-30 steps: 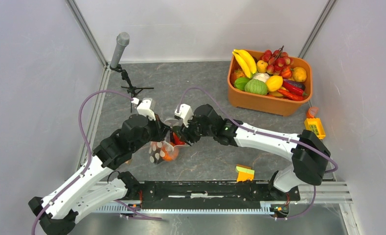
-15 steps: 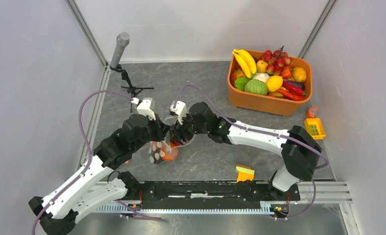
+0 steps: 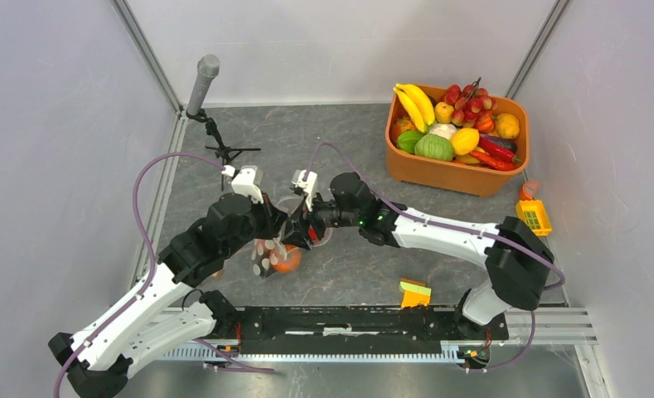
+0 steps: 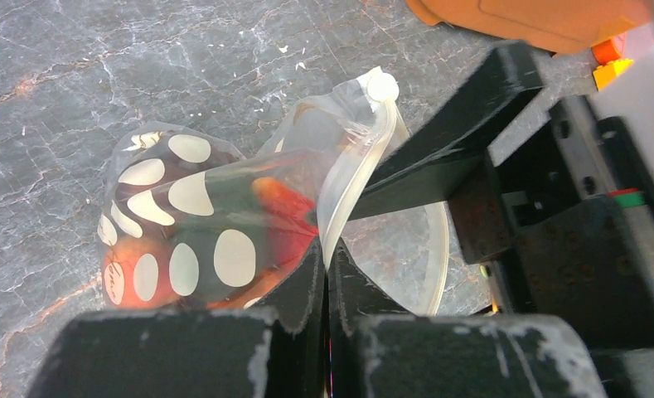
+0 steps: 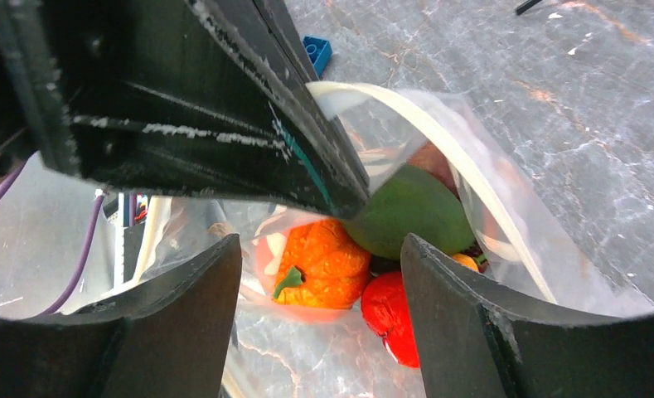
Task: Place the food in the zip-top bag and seal the zipper
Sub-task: Place the fake fruit in the zipper food storage bag, then pick up the fake fruit from the bin.
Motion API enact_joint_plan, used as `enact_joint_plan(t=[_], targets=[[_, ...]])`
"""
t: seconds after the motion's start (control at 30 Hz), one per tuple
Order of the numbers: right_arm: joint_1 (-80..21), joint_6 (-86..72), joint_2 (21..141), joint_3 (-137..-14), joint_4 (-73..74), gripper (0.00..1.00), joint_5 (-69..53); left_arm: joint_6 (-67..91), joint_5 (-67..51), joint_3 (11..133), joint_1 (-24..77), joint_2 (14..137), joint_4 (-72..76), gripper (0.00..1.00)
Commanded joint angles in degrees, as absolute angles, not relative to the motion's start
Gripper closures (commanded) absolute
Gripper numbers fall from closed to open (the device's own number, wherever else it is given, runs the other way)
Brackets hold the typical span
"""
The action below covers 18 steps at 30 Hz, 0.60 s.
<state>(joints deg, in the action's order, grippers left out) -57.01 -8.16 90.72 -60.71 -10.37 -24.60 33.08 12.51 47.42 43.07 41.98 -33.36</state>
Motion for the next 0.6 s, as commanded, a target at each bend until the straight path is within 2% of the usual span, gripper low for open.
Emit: enact_joint_plan(t=[0.0,0.33,0.43,0.47,0.57], targets=[[-55.7,-8.5,84.1,-58.3,-13.9,0.26,-24.1,33.8,14.4,47.5,42.7,40.8,-31.6,0.97],[-54.9,-2.4,69.5,-55.3,-9.5,0.23,-15.1,33.4,14.4,47.3,42.6,40.3,-31.6,0.97],[-54.9,2.3,64.5,-54.2,-8.1,0.20,-4.6,33.4,14.5,47.2,42.7,40.3,-31.6,0.97],[-54.6,3.4,63.2,-54.4,-7.1,0.19,2.5,33.4,14.4,47.3,42.6,40.3,-31.5,0.97],[-50.5,3.1,63.1,-60.5,0.6,0.14,17.1,33.4,13.9,47.1,42.7,40.3,-31.4,0.97]])
